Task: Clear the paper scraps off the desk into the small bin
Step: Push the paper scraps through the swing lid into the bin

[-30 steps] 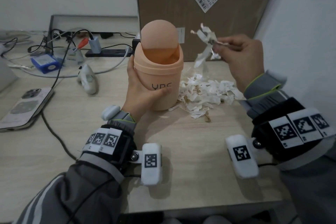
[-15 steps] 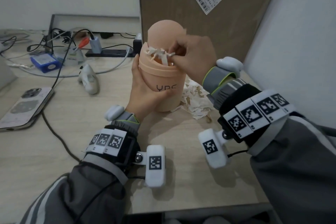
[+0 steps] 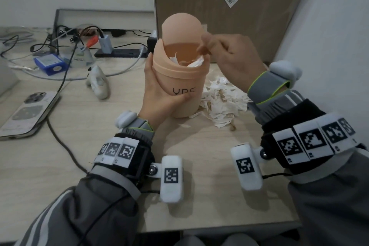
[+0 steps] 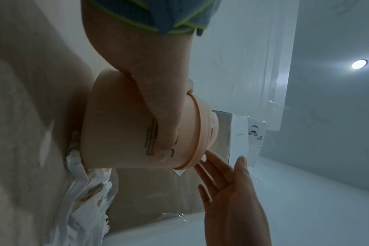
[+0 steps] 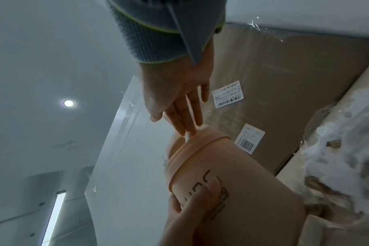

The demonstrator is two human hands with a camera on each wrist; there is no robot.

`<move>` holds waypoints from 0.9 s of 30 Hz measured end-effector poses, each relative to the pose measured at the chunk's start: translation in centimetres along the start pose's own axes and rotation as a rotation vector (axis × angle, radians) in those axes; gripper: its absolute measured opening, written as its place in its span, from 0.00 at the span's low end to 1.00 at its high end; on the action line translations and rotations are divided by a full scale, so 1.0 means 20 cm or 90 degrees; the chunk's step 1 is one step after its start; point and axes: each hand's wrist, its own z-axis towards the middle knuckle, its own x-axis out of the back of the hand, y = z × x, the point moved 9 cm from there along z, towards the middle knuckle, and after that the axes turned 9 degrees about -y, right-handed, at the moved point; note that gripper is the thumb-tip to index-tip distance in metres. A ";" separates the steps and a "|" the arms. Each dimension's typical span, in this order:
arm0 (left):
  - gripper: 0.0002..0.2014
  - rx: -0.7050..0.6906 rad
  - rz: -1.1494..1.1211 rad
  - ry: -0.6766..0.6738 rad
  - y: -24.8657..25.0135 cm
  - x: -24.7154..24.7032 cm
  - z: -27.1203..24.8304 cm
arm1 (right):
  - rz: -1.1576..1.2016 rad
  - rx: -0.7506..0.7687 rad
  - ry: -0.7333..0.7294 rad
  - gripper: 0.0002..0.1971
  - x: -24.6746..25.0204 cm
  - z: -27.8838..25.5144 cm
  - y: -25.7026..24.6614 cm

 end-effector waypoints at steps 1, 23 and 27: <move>0.68 0.001 -0.001 0.001 0.00 0.00 0.00 | -0.025 -0.001 -0.039 0.26 -0.04 -0.01 -0.01; 0.67 -0.039 0.010 -0.024 0.03 -0.02 0.00 | -0.083 0.078 -0.149 0.28 -0.23 -0.04 -0.11; 0.67 -0.037 -0.003 0.005 0.03 0.01 0.00 | 0.123 0.024 0.112 0.26 0.09 -0.14 0.05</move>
